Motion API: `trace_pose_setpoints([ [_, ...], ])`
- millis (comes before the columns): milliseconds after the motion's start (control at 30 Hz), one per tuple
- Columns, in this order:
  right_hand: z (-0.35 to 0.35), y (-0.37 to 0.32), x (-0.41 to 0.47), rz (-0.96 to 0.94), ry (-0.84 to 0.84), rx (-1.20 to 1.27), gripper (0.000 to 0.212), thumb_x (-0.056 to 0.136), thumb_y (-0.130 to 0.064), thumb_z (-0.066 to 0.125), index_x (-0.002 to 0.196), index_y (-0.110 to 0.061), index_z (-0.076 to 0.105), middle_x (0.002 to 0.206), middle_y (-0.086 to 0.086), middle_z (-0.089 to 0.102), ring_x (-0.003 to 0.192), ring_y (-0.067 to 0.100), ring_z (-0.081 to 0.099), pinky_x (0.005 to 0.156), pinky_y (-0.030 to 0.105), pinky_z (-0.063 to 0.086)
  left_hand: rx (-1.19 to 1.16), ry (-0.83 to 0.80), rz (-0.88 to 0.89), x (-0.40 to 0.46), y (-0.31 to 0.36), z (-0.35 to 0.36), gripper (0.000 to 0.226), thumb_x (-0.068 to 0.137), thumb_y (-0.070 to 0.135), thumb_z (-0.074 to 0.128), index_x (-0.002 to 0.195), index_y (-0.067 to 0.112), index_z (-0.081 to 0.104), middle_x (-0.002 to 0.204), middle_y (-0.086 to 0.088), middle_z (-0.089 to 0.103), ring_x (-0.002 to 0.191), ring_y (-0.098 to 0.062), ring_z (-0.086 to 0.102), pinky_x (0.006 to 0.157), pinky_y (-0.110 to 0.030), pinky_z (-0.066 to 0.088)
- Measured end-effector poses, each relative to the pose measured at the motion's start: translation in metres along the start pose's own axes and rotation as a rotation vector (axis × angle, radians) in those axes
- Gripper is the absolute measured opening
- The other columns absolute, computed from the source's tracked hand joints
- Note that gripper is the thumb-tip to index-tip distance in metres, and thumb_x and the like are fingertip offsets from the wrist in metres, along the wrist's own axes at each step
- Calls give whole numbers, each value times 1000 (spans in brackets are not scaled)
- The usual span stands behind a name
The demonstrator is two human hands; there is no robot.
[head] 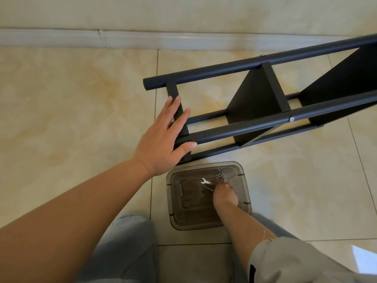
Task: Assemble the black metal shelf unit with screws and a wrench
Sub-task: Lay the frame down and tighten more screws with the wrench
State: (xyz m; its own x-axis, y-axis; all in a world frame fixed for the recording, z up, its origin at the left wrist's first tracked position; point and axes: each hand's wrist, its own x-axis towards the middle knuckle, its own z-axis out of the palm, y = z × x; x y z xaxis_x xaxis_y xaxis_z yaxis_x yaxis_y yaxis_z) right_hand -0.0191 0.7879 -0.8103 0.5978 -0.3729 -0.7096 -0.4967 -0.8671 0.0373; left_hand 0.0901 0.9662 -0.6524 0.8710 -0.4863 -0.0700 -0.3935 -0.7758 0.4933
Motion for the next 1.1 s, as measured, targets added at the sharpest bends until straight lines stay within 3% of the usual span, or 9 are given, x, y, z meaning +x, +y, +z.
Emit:
trace_pose_setpoints([
  [200, 0, -6, 13, -59, 49, 19, 51, 94, -6, 51, 140, -6, 29, 131, 14, 48, 108, 20, 58, 81, 25, 50, -13, 20, 9, -1, -1, 2, 76, 86, 64, 27, 149, 27, 7, 159, 7, -8, 141, -2, -18, 110, -28, 19],
  [400, -6, -12, 29, -39, 53, 155, 36, 94, -10, 51, 129, -12, 44, 122, 9, 52, 104, 20, 58, 84, 28, 49, -39, 52, 33, -1, -4, 5, 71, 84, 65, 26, 144, 34, 3, 154, 15, -11, 139, 2, -20, 107, -26, 22],
  [567, 0, -15, 34, 64, 67, 317, 26, 96, -12, 48, 122, -13, 50, 114, 9, 58, 99, 21, 60, 77, 28, 48, -61, 65, 42, 0, -5, 6, 68, 86, 64, 29, 143, 35, 4, 153, 18, -11, 139, 5, -20, 107, -25, 21],
  [833, 0, -17, 33, 84, 71, 245, 21, 98, -13, 45, 117, -13, 54, 101, 6, 61, 77, 12, 53, 65, 22, 44, -64, 66, 47, 1, -6, 8, 69, 86, 64, 30, 144, 34, 6, 153, 17, -10, 140, 2, -18, 107, -25, 21],
  [1000, -21, -30, 11, -22, -53, 129, 24, 98, -12, 45, 119, -8, 53, 114, 11, 61, 100, 17, 62, 84, 25, 51, -43, 37, 24, 1, -3, 3, 70, 83, 66, 26, 143, 36, 7, 154, 16, -11, 140, 2, -20, 107, -28, 24],
  [1100, -41, -44, -6, -137, -147, 102, 22, 95, -12, 51, 115, -5, 58, 113, 12, 62, 101, 21, 62, 87, 29, 52, 11, 7, -4, 1, 1, 0, 74, 85, 66, 28, 148, 31, 13, 156, 12, -10, 140, -1, -20, 111, -33, 22],
])
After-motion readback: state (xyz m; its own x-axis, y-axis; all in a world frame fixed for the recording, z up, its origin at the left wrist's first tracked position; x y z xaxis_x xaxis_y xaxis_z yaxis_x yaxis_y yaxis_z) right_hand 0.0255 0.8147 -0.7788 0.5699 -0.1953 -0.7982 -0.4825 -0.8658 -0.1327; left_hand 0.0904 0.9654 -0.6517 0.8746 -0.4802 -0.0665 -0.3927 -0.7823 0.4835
